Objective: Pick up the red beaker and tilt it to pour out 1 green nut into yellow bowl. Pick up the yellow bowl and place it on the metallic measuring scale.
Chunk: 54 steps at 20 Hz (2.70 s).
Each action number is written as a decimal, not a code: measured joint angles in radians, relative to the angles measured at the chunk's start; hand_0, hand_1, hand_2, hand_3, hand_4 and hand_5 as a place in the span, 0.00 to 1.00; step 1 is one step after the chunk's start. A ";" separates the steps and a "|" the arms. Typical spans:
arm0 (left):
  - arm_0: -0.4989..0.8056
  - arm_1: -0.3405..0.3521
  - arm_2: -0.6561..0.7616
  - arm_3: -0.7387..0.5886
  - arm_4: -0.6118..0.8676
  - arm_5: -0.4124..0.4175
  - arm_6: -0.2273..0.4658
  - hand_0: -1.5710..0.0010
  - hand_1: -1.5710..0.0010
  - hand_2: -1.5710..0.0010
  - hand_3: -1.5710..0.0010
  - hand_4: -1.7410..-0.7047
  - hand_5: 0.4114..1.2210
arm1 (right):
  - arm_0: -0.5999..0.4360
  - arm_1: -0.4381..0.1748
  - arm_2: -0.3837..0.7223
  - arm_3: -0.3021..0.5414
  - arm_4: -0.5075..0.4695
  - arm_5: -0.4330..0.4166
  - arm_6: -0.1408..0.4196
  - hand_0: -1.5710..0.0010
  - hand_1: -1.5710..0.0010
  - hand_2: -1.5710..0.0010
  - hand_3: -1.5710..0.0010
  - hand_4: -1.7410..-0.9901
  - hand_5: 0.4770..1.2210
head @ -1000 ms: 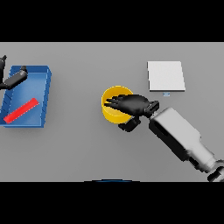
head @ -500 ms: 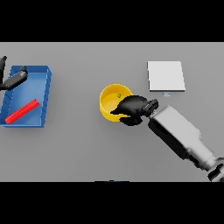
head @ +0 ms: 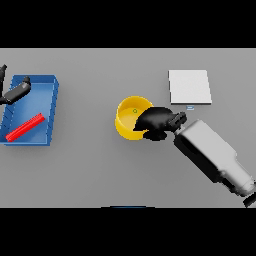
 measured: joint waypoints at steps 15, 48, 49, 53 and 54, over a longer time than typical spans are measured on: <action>-0.023 0.010 0.002 0.000 -0.006 -0.009 0.014 1.00 1.00 1.00 1.00 0.90 0.40 | -0.097 -0.165 -0.131 -0.143 -0.067 0.083 0.061 0.00 0.00 0.00 0.16 0.03 1.00; -0.020 0.022 -0.005 -0.041 -0.004 -0.004 0.100 1.00 1.00 1.00 1.00 0.90 0.41 | -0.301 -0.126 -0.193 0.719 -0.046 -0.298 -0.077 0.03 0.14 0.14 0.42 0.19 0.88; -0.025 0.014 -0.009 -0.034 -0.007 -0.006 0.099 1.00 1.00 1.00 1.00 0.90 0.41 | -0.305 -0.127 -0.197 0.724 -0.049 -0.296 -0.063 0.22 0.31 0.28 0.48 0.26 0.77; -0.024 0.011 -0.008 -0.023 -0.010 -0.003 0.096 1.00 1.00 1.00 1.00 0.90 0.41 | -0.313 -0.127 -0.198 0.767 -0.049 -0.284 -0.093 0.68 0.72 0.62 0.60 0.42 0.50; -0.032 0.016 -0.006 -0.015 -0.011 -0.011 0.094 1.00 1.00 1.00 1.00 0.90 0.40 | -0.321 -0.120 -0.198 0.769 -0.050 -0.272 -0.081 0.75 0.77 0.67 0.62 0.44 0.46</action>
